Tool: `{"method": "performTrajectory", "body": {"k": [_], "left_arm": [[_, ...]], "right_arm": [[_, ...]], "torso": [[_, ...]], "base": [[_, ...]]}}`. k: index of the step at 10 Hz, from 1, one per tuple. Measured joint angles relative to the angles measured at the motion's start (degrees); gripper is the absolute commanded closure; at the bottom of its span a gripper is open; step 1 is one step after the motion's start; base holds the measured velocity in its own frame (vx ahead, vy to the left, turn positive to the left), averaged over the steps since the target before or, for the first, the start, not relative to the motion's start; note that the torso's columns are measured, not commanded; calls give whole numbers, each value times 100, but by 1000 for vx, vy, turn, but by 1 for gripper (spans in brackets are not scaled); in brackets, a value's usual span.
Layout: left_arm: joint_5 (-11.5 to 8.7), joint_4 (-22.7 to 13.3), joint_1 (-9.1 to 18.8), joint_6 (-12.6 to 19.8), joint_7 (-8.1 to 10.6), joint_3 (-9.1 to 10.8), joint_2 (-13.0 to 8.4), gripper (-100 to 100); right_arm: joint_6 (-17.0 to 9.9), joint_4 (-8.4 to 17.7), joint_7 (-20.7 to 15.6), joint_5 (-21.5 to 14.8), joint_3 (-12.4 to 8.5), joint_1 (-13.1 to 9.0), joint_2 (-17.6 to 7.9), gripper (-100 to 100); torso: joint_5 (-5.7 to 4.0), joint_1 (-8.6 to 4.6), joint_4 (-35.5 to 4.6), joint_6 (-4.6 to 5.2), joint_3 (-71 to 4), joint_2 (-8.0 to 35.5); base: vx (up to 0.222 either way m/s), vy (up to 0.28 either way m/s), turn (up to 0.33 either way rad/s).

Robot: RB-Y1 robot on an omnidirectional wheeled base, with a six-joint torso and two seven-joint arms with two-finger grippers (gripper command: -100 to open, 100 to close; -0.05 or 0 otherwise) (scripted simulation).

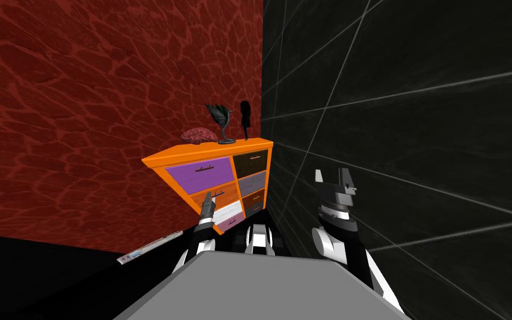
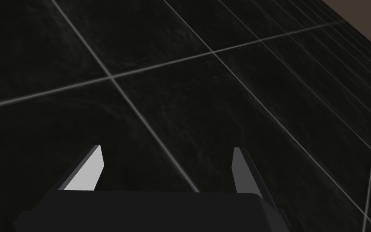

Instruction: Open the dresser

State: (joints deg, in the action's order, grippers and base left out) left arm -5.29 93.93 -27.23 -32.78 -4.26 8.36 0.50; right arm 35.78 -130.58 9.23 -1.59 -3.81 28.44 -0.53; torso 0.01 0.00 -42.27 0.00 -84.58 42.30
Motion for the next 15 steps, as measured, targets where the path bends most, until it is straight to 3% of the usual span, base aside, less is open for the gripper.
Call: {"method": "performTrajectory", "body": {"k": [3,7,10,11,15], "left_arm": [[-14,-77,27,-48,-21,23,31,100],[-88,3,112,149,-215,160,199,100],[-90,45,32,155,-222,119,209,100],[-88,90,-12,149,-229,109,224,-100],[-163,608,-235,490,-214,112,213,-100]], "right_arm": [[-1,0,0,0,1,-3,1,0],[-1,1,0,0,2,-4,1,0],[0,0,0,0,1,-2,1,0],[-1,0,0,0,2,-2,2,0],[0,0,0,0,0,0,0,0]], "torso": [[-8,-17,-13,3,24,40],[-28,-23,-28,7,9,23],[-18,-23,-14,-8,9,19],[-19,-30,-17,1,12,23],[-1,10,1,1,-12,-20]], "base": [[-110,-32,-67],[-190,-68,-82],[-134,-97,13],[-61,-65,-15],[26,10,-16]]}}
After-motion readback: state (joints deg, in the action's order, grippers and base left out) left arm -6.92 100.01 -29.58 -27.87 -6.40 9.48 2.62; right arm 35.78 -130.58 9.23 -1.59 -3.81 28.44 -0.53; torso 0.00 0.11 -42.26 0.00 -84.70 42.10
